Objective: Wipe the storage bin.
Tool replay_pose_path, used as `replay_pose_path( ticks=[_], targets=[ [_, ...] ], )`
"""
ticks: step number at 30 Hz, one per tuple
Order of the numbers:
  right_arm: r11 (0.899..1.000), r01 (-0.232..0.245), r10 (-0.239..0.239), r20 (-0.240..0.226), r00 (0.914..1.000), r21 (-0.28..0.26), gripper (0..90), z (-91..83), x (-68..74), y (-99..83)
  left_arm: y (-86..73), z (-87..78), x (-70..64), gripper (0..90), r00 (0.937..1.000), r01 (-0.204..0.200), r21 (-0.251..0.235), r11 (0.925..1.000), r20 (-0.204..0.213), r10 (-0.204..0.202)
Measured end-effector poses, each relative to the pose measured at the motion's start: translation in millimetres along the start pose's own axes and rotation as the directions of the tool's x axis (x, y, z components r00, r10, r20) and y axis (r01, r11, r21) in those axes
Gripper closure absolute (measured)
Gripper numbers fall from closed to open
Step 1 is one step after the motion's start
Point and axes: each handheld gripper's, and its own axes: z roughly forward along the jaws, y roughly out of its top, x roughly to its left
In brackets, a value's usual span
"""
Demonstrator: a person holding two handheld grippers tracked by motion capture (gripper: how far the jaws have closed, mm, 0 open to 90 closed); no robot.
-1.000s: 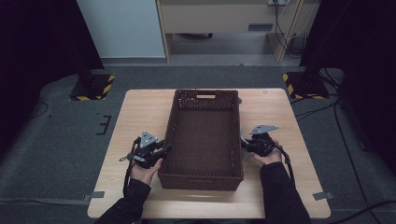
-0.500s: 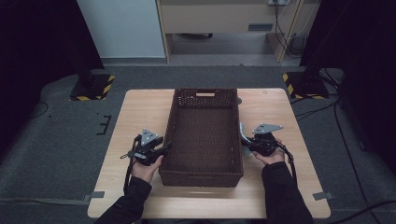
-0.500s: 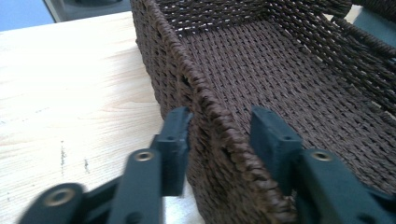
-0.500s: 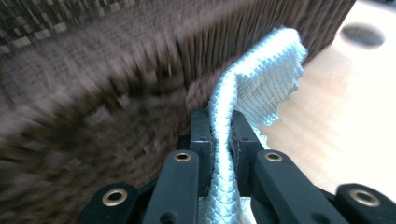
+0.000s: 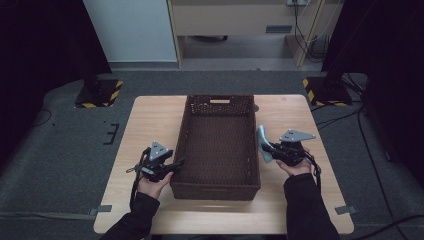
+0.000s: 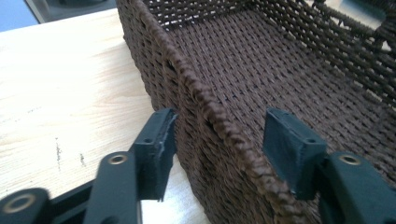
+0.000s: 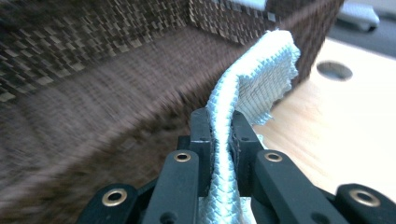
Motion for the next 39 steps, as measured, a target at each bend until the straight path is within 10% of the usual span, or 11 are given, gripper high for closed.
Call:
replay_pose_path(
  ticks=[13, 18, 26, 39],
  targets=[
    [0.970, 0.014, -0.010, -0.017, 0.9998, 0.242, 83.3, 38.6, 9.6, -36.3, -0.1, 0.1, -4.4, 64.1, 0.9995, 0.029, -0.015, 0.9995, -0.007, -0.029],
    [0.975, 0.004, -0.001, -0.014, 0.9999, 0.221, 83.2, 35.7, 9.8, -35.1, 0.1, 0.4, -5.0, 65.9, 0.9986, 0.047, -0.022, 0.9987, -0.021, -0.048],
    [1.000, 0.018, -0.018, -0.007, 0.9998, 0.022, 83.3, -8.3, 15.8, -7.8, 2.8, 4.3, -2.2, 66.8, 0.9979, 0.057, -0.030, 0.9979, -0.030, -0.058],
    [0.975, 0.017, -0.013, -0.019, 0.9997, 0.222, 83.3, 23.1, 25.4, -41.8, 1.9, 2.3, 5.4, 45.6, 0.9988, 0.046, -0.028, 0.9985, 0.016, -0.046]
  ],
)
